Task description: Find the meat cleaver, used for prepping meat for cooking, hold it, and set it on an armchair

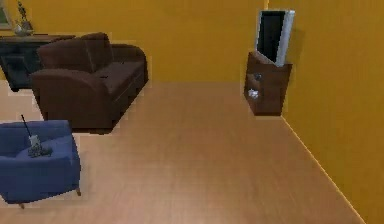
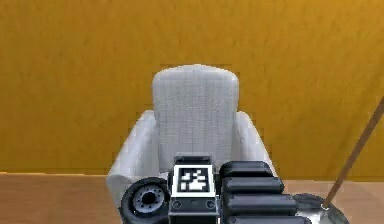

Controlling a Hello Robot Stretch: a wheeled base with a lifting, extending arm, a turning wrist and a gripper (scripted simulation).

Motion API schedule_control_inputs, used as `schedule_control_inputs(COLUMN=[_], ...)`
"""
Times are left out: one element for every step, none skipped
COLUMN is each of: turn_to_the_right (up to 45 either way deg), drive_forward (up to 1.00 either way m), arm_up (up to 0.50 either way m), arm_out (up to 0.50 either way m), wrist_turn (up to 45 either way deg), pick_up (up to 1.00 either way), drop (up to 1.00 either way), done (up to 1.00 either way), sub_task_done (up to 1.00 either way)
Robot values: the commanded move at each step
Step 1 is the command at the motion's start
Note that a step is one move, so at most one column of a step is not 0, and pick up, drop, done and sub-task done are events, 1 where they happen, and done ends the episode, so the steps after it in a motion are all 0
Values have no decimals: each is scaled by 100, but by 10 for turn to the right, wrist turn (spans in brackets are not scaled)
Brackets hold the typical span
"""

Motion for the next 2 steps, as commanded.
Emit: schedule_control_inputs(turn_to_the_right=[-450, -420], drive_forward=[0, 0], arm_up=[0, 0], arm_out=[0, 0], wrist_turn=[0, 0], pick_up=[0, 0], drop=[0, 0], done=[0, 0], sub_task_done=[0, 0])
